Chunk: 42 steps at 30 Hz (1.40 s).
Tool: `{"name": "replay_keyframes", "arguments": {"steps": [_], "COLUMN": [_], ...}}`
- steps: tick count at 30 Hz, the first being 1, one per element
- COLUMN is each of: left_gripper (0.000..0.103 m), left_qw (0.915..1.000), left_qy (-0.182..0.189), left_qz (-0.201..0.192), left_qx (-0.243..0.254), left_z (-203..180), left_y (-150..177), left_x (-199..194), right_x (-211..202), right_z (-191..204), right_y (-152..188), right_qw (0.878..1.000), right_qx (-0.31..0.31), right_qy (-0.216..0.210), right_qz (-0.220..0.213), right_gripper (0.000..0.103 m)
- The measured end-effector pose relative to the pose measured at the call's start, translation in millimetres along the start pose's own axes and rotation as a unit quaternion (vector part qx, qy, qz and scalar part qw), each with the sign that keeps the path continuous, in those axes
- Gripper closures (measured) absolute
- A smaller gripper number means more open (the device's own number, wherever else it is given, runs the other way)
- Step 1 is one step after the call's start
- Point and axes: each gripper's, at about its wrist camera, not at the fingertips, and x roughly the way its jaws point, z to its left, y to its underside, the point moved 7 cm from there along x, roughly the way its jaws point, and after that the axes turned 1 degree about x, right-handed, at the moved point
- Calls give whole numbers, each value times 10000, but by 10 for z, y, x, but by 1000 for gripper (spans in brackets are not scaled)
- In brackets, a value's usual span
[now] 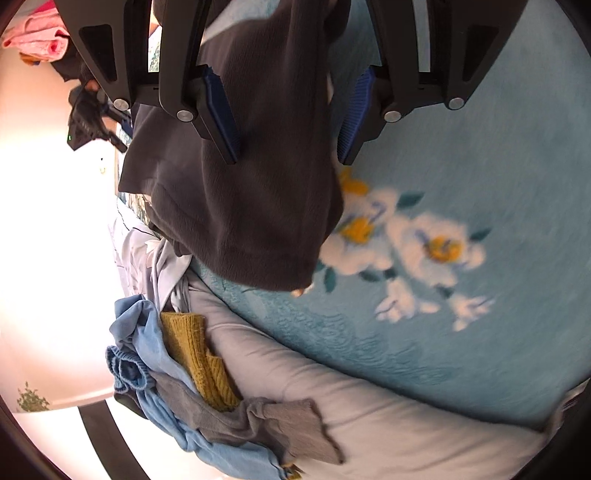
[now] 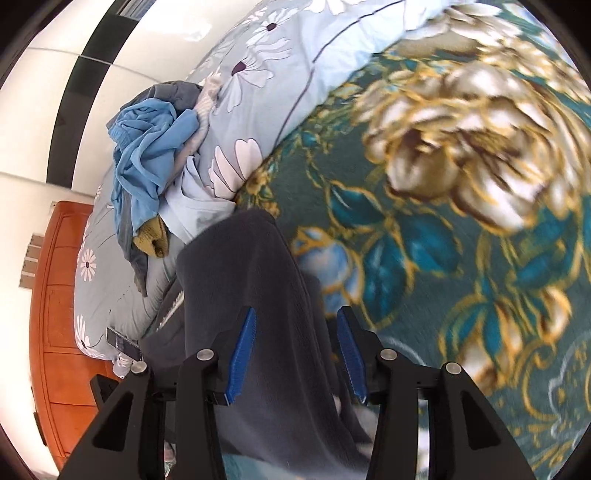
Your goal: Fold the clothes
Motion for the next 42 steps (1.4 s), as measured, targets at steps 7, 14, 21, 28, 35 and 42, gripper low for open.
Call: {"name": "replay_keyframes", "arguments": {"steps": [7,14,21,28,35,42], "left_gripper": [49,89,92,92,92,83], "left_qw": [9995,9980,9903,9899,9932,9947], "left_qy": [174,197,956,802,565,666], "left_qz": [-125,-465,-1009,-942,-644,-544], "left_qx": [217,379,76,-690,-788,-564], "left_z": [-34,-72,-92,369,547,397], "left_y": [-182,-259,-436,-589,-537,-595], "left_x": [70,-71,-407,-30,257,233], "right_x": [402,466,-7,382,511,273], "right_z": [117,307,590,263,-323,-341], "right_y": [-229,-268,-492,-645,-693,-654], "right_qw": [9993,9983,9904,9963,9958,9950], "right_qx": [-104,-166,-368,12,757,688], "right_qy": [-247,-513,-1200,-731,-295,-545], "right_qz": [263,198,-585,-450,-432,-485], "right_gripper": [49,86,90,91,102,100]}}
